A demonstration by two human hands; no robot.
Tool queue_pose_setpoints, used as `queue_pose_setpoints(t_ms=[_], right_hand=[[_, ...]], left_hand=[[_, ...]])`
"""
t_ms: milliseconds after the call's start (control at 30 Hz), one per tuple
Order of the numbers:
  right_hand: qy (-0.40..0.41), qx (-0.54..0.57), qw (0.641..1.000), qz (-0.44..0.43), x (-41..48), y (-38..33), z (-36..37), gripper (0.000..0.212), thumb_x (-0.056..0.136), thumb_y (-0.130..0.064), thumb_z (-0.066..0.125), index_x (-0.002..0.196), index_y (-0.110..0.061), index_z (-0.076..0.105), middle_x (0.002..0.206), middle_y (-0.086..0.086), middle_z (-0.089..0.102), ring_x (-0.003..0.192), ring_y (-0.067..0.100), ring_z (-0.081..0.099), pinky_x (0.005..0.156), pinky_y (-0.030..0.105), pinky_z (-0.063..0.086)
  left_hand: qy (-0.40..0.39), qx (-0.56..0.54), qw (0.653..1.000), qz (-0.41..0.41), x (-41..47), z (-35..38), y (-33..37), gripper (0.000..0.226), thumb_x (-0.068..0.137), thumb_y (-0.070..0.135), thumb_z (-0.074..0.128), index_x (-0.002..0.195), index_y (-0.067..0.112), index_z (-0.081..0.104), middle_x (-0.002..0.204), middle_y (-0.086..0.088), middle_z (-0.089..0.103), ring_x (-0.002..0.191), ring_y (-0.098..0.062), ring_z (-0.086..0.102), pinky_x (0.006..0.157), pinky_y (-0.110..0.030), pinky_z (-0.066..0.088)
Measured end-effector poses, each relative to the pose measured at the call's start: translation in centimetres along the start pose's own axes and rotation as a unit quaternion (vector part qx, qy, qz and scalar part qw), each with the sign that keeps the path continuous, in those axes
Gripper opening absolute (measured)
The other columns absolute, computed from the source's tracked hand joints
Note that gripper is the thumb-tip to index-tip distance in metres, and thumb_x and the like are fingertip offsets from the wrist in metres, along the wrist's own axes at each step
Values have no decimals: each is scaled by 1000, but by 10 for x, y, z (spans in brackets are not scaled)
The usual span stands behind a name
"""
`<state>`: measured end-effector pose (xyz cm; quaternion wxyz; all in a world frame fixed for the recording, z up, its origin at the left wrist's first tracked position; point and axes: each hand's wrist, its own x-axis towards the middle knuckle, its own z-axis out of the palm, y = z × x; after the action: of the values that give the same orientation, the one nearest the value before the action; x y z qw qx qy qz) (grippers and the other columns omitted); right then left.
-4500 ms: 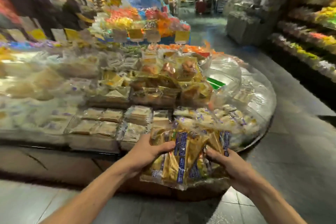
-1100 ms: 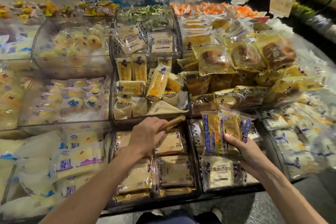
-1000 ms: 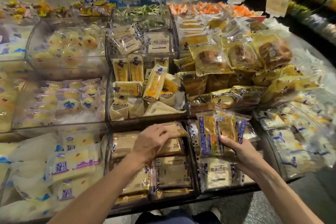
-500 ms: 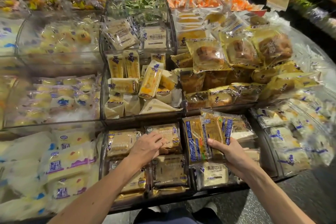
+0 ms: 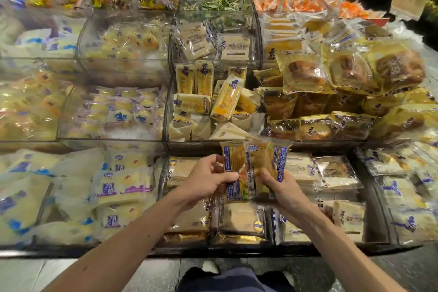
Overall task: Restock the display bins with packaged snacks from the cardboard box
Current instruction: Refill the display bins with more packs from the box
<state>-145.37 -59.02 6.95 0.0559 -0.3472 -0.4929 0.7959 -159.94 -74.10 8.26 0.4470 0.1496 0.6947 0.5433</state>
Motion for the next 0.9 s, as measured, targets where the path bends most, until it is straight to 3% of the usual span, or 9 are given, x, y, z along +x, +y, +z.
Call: queue_pose_setpoints(t_ms=[100, 167, 267, 367, 433, 533, 600, 767, 900], right_hand=[[-1, 20, 1000, 7, 6, 1, 15, 60, 80, -32, 68, 128, -1, 51, 103, 17, 75, 82, 31, 74, 57, 39, 61], [-8, 27, 1000, 10, 8, 0, 17, 58, 81, -29, 67, 129, 0, 51, 99, 15, 75, 75, 29, 74, 53, 37, 59], [-7, 45, 999, 18, 10, -2, 16, 56, 83, -28, 68, 130, -2, 51, 114, 19, 72, 81, 33, 75, 54, 37, 60], [-5, 44, 999, 12, 10, -3, 13, 47, 87, -28, 63, 127, -3, 56, 114, 16, 73, 80, 31, 75, 56, 36, 62], [1, 49, 999, 15, 10, -2, 11, 46, 90, -26, 62, 128, -1, 54, 111, 16, 74, 81, 32, 75, 57, 37, 62], [12, 34, 999, 11, 6, 0, 8, 46, 89, -25, 63, 126, -1, 53, 106, 16, 75, 79, 32, 74, 57, 40, 63], [18, 17, 1000, 5, 2, 2, 7, 51, 83, -27, 64, 127, -4, 53, 106, 15, 75, 82, 34, 73, 58, 40, 63], [32, 8, 999, 18, -5, 8, -2, 56, 81, -29, 68, 129, -4, 52, 114, 19, 72, 91, 37, 72, 59, 40, 61], [43, 3, 998, 34, -11, 9, -3, 49, 80, -28, 68, 122, -6, 57, 117, 20, 70, 97, 38, 70, 58, 39, 61]], left_hand=[[43, -72, 996, -9, -15, -28, 0, 32, 89, 3, 69, 118, 9, 56, 100, -12, 74, 85, -20, 75, 76, -40, 62], [96, -79, 992, 18, -28, -46, 2, 29, 91, 4, 67, 114, 18, 56, 104, -9, 72, 88, -18, 74, 72, -32, 61], [165, 3, 982, 88, -47, -71, -5, 23, 91, 16, 70, 106, 29, 58, 104, 2, 72, 93, -11, 72, 70, -23, 59], [187, 155, 957, 158, -60, -87, -24, 19, 90, 23, 72, 103, 32, 61, 92, 12, 71, 86, 1, 66, 72, -13, 53], [159, 327, 903, 229, -62, -91, -43, 19, 88, 22, 72, 102, 30, 62, 92, 11, 66, 83, -2, 62, 74, -16, 54], [43, 562, 744, 359, -54, -86, -78, 28, 72, 19, 78, 99, 19, 69, 94, 4, 67, 80, -7, 63, 70, -18, 58], [-10, 630, 676, 382, -45, -80, -103, 31, 65, 22, 85, 93, 17, 72, 88, 4, 68, 75, -9, 63, 66, -15, 56], [-86, 638, 680, 352, -29, -82, -139, 39, 64, 25, 90, 92, 25, 63, 89, 10, 62, 76, -2, 56, 65, -10, 50], [-89, 651, 665, 353, -30, -89, -138, 38, 66, 23, 88, 94, 26, 62, 91, 10, 64, 78, -3, 58, 63, -11, 53]])
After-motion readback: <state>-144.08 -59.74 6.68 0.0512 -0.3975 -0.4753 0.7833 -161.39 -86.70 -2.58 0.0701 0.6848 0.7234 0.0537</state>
